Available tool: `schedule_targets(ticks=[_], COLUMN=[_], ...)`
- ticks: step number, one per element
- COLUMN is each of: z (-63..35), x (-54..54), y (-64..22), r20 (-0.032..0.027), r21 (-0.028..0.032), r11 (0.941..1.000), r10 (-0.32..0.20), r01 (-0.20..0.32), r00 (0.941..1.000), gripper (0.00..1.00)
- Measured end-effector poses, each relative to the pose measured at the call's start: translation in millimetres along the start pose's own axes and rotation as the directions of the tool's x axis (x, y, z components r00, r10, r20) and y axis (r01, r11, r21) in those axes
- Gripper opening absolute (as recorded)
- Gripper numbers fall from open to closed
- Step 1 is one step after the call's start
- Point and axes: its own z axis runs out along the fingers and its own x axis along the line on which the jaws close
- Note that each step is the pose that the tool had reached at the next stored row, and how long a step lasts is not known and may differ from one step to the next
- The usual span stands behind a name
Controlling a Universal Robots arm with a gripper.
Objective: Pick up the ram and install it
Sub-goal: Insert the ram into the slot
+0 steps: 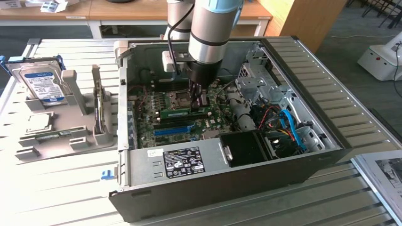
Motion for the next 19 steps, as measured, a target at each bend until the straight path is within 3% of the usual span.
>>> schedule_targets(ticks=[19], z=[2.3], x=[-0.3], y=[-0.1], r20=[-0.0001], r21=[0.0000], r11=[1.0000], r10=[0.000], r01=[0.000], r00=[1.0000], gripper=[0.12])
